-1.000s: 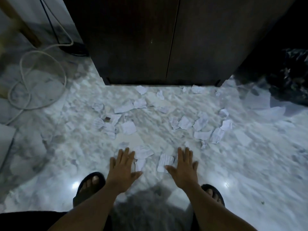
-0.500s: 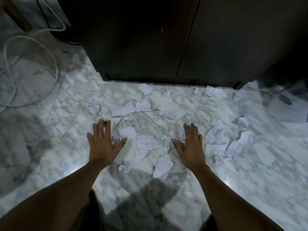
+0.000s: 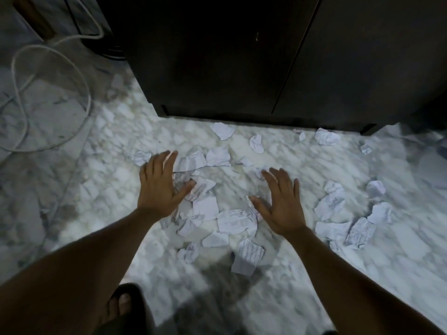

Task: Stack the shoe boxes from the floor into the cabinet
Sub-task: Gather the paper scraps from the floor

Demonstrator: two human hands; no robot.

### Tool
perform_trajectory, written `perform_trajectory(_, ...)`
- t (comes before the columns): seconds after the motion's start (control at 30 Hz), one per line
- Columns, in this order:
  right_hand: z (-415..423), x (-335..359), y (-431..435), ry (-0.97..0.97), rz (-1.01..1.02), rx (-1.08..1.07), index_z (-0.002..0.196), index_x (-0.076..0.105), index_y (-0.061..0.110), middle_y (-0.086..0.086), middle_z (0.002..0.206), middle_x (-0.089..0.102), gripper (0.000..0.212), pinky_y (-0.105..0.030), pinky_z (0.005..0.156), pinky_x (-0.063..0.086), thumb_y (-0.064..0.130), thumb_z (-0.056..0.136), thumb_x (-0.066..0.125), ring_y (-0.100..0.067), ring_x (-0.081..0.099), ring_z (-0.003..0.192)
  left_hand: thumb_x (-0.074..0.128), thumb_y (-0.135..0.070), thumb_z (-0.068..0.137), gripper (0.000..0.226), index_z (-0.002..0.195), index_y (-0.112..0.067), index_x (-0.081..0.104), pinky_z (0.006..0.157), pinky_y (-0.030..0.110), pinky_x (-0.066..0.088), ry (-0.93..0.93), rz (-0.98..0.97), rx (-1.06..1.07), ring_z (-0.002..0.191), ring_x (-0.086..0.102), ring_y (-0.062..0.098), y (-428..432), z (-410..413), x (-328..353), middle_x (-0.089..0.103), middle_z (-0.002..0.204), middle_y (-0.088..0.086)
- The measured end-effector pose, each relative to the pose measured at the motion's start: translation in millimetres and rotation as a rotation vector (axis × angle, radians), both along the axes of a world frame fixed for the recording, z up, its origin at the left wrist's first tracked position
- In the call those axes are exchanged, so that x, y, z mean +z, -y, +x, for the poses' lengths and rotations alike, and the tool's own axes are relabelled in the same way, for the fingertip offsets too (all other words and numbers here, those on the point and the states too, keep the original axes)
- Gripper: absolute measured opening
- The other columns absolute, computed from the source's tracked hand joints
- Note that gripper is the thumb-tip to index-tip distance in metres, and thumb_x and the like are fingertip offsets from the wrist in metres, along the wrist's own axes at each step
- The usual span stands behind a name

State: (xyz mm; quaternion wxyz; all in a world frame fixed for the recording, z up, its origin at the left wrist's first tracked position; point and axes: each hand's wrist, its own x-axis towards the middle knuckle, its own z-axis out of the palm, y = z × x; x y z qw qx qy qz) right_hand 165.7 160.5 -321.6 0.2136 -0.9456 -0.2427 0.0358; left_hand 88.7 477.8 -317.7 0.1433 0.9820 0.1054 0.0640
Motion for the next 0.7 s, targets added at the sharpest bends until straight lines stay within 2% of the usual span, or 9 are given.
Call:
perform_trajectory(0.07,25.4,3.9,-8.9,-0.028,-0.011,0.025,0.153,0.029,0.024,-0.003,0.161,0.025,0.076,-0.056,0.122,0.007,0.071,0.093,0.031,-0.023,0.008,0.153,0.037,-0.073,0.087,0.087,0.153,-0.017,0.026,0.117,0.060,0.016,-0.074,0.003,-0.014,0.147,0.021,0.034,-12.9,19.5,2.1,0.028,0.157,0.012)
perform_trajectory(0.13,57.5,9.0,-26.1,-0.040,-0.024,0.040,0.155,0.025,0.025,-0.004,0.164,0.018,0.077,-0.054,0.122,0.005,0.070,0.093,0.030,-0.023,0.003,0.154,0.031,-0.076,0.087,0.089,0.154,-0.018,0.024,0.118,0.061,0.014,-0.125,0.009,-0.125,0.149,0.015,0.032,-17.2,46.3,6.9,0.023,0.160,0.009)
perform_trajectory(0.23,103.1,14.3,-54.6,-0.083,-0.059,0.065,0.154,0.025,0.025,-0.006,0.164,0.016,0.077,-0.052,0.122,0.007,0.070,0.093,0.032,-0.024,0.005,0.153,0.027,-0.078,0.087,0.090,0.154,-0.018,0.024,0.117,0.060,0.019,-0.169,0.021,-0.292,0.150,0.014,0.030,-2.1,95.8,10.8,0.022,0.162,0.008)
perform_trajectory(0.4,140.4,10.2,-59.9,-0.253,-0.166,0.158,0.156,0.024,0.024,-0.003,0.163,0.023,0.083,-0.049,0.122,0.016,0.075,0.091,0.031,-0.021,0.019,0.150,0.028,-0.071,0.093,0.080,0.157,-0.025,0.016,0.120,0.058,0.003,-0.358,0.059,-0.344,0.153,0.003,0.025,33.5,162.1,8.9,0.013,0.165,-0.001)
perform_trajectory(0.47,138.8,11.9,-49.5,-0.254,-0.191,0.210,0.156,0.025,0.024,0.001,0.163,0.022,0.084,-0.049,0.122,0.016,0.076,0.090,0.029,-0.019,0.016,0.151,0.025,-0.073,0.093,0.080,0.157,-0.025,0.017,0.120,0.057,0.002,-0.439,0.058,-0.367,0.153,0.002,0.022,30.5,164.2,9.7,0.011,0.166,-0.004)
perform_trajectory(0.53,132.6,15.5,-31.1,-0.261,-0.206,0.279,0.156,0.021,0.028,0.006,0.164,0.019,0.086,-0.050,0.123,0.011,0.079,0.087,0.028,-0.014,0.009,0.153,0.023,-0.076,0.091,0.082,0.156,-0.027,0.024,0.121,0.055,0.003,-0.438,0.031,-0.404,0.153,0.004,0.018,15.0,154.3,12.4,0.014,0.165,-0.008)
perform_trajectory(0.6,124.1,19.2,-7.9,-0.268,-0.225,0.355,0.157,0.011,0.036,0.012,0.165,0.011,0.090,-0.053,0.123,0.004,0.084,0.083,0.030,-0.010,-0.001,0.153,0.015,-0.086,0.082,0.090,0.153,-0.032,0.031,0.120,0.057,0.001,-0.424,0.055,-0.409,0.153,0.006,0.016,-12.3,138.4,18.7,0.019,0.163,-0.014)
perform_trajectory(0.7,98.9,20.0,25.0,-0.316,-0.232,0.442,0.156,-0.008,0.039,0.013,0.165,-0.007,0.107,-0.056,0.120,-0.010,0.085,0.077,0.047,-0.011,-0.018,0.151,0.010,-0.092,0.074,0.097,0.153,-0.038,0.026,0.117,0.065,-0.002,-0.467,0.121,-0.374,0.153,-0.001,0.017,-62.8,97.5,22.3,0.010,0.162,-0.021)
